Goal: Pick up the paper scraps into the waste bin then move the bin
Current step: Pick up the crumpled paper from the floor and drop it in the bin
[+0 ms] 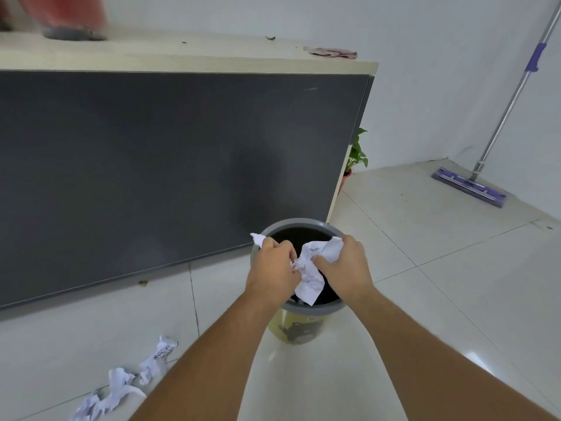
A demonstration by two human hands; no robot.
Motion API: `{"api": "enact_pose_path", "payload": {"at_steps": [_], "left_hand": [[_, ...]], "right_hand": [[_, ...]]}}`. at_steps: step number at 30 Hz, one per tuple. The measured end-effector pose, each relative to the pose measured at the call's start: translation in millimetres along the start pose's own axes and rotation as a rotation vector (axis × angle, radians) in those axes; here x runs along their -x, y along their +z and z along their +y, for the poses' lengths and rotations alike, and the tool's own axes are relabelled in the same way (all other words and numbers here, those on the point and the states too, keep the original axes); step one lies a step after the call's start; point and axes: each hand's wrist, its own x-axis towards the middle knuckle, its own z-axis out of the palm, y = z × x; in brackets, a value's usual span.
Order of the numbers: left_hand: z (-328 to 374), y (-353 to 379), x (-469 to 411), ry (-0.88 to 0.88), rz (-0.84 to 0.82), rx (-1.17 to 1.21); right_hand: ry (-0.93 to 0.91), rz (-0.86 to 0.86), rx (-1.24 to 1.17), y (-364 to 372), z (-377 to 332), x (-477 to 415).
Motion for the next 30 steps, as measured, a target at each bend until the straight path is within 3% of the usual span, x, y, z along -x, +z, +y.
{"api": "enact_pose_path", "payload": {"at_steps": [4, 16, 22, 30], "left_hand": [[-6, 14, -4, -0.001, -0.148, -0.039], [-43, -23, 13, 0.057, 0.014, 0.039], [-134, -82, 57, -0.128, 0.075, 0.007], [-274, -83, 146, -0.411, 0.025, 0.017]], "right_hand": [[0.026, -0.044, -0.133, 6, 7, 2], [-0.017, -0.033, -0.099, 28, -10, 17], [-0.203, -0.030, -0.176, 95, -48, 63], [-0.307, -0.335, -0.089, 221, -44, 132]]}}
